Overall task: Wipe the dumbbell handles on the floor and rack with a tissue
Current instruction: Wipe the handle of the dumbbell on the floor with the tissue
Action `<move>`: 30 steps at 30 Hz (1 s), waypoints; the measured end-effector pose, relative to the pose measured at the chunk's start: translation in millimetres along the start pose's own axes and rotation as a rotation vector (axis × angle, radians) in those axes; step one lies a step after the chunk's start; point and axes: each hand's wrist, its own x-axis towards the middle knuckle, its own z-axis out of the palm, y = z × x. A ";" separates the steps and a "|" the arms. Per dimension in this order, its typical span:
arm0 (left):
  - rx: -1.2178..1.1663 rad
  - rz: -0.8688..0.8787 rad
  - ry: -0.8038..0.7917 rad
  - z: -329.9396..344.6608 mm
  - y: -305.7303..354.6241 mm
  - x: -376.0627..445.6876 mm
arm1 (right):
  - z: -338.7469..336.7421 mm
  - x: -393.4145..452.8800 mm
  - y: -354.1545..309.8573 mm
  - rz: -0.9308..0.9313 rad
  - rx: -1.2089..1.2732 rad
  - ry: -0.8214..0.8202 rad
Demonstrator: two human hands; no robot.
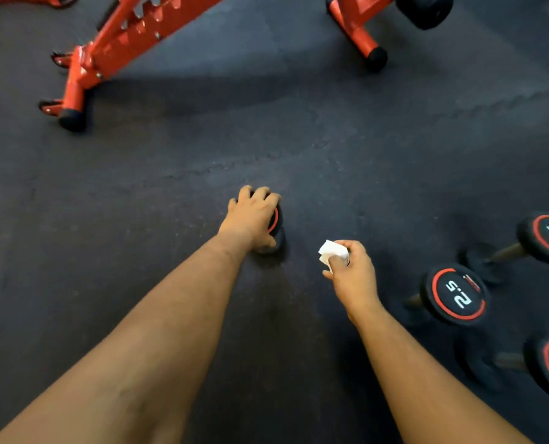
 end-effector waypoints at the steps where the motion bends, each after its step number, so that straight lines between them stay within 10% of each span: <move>1: -0.017 -0.012 -0.008 7.5 -1.6 1.4 | 2.6 0.7 4.0 -0.012 -0.035 -0.005; 14: 0.066 -0.065 0.006 36.5 41.3 22.2 | -49.4 6.8 6.6 -0.281 -0.108 0.117; 22: -0.206 0.567 -0.126 53.0 251.2 -10.2 | -176.8 37.3 -5.4 -0.269 0.013 0.546; 30: 0.082 0.564 -0.056 78.8 306.0 -22.7 | -226.8 20.9 39.6 -0.120 0.094 0.674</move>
